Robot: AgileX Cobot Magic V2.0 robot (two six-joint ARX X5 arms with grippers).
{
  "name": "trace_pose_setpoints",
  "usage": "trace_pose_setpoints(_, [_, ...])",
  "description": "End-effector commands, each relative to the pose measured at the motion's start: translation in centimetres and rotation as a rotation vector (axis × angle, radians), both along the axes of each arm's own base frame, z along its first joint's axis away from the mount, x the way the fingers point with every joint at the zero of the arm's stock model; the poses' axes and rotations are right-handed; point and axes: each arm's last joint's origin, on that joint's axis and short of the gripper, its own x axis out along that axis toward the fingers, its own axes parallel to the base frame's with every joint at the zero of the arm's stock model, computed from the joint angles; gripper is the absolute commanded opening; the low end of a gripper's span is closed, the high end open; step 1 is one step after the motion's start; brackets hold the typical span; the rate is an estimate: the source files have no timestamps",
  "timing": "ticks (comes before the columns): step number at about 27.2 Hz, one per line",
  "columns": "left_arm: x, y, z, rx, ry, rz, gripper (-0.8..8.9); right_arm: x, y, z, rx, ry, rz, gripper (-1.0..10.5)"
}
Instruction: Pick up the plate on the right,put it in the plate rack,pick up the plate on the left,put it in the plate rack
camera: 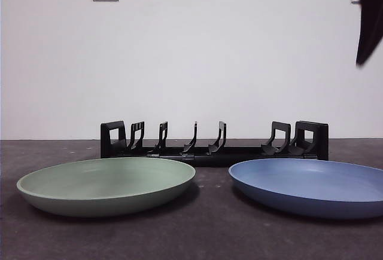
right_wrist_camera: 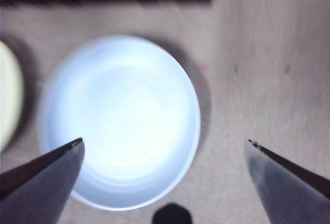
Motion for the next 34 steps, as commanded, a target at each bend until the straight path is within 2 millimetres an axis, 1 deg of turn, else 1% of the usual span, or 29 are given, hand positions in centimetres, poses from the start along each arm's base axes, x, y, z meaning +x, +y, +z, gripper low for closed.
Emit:
trace_pose_setpoints(1, [0.1, -1.2, -0.3, 0.067, -0.055, -0.054, 6.29, 1.8, 0.0, -2.2, -0.007, 0.092, -0.007, 5.3])
trace_pose_setpoints(3, [0.4, -2.3, -0.6, 0.098, -0.082, -0.069, 6.29, 3.1, 0.1, -4.1, -0.021, 0.155, -0.008, 5.3])
trace_pose_setpoints(7, [0.6, -3.8, -0.6, 0.087, -0.120, -0.104, 6.29, 4.7, 0.6, -6.8, -0.068, 0.235, 0.002, 5.3])
trace_pose_setpoints(10, [0.7, -4.2, -0.6, 0.085, -0.135, -0.119, 6.29, 5.2, 0.8, -7.9, -0.083, 0.264, 0.010, 5.2])
trace_pose_setpoints(13, [0.8, -4.5, -0.7, 0.085, -0.133, -0.123, 6.29, 5.7, 1.2, -8.9, -0.097, 0.285, 0.021, 4.4])
trace_pose_setpoints(15, [0.9, -4.6, -0.8, 0.089, -0.130, -0.123, 6.29, 5.9, 1.4, -9.5, -0.108, 0.298, 0.033, 4.3])
trace_pose_setpoints(17, [0.9, -4.6, -0.8, 0.090, -0.129, -0.123, 6.29, 6.0, 1.6, -9.9, -0.118, 0.312, 0.040, 4.2])
trace_pose_setpoints(21, [0.9, -4.6, -0.8, 0.089, -0.130, -0.123, 6.29, 6.3, 1.6, -10.5, -0.122, 0.317, 0.044, 2.6])
trace_pose_setpoints(22, [0.9, -4.6, -0.8, 0.089, -0.130, -0.123, 6.29, 6.3, 1.6, -10.5, -0.122, 0.317, 0.045, 2.4])
trace_pose_setpoints(25, [0.9, -4.6, -0.8, 0.089, -0.129, -0.124, 6.29, 6.4, 1.6, -10.6, -0.122, 0.319, 0.046, 2.4])
trace_pose_setpoints(26, [0.9, -4.6, -0.8, 0.089, -0.129, -0.124, 6.29, 6.4, 1.6, -10.7, -0.122, 0.320, 0.046, 2.1])
trace_pose_setpoints(28, [0.9, -4.6, -0.8, 0.089, -0.129, -0.124, 6.29, 6.4, 1.6, -10.8, -0.119, 0.322, 0.055, 0.8])
trace_pose_setpoints(29, [0.9, -4.6, -0.8, 0.089, -0.129, -0.124, 6.29, 6.4, 1.6, -10.8, -0.110, 0.325, 0.063, 0.5])
trace_pose_setpoints(33, [0.9, -4.6, -0.9, 0.092, -0.124, -0.126, 6.29, 6.4, 1.6, -10.9, -0.108, 0.322, 0.076, 0.5])
trace_pose_setpoints(34, [0.9, -4.6, -0.9, 0.092, -0.124, -0.127, 6.29, 6.5, 1.6, -10.9, -0.108, 0.317, 0.078, -0.2])
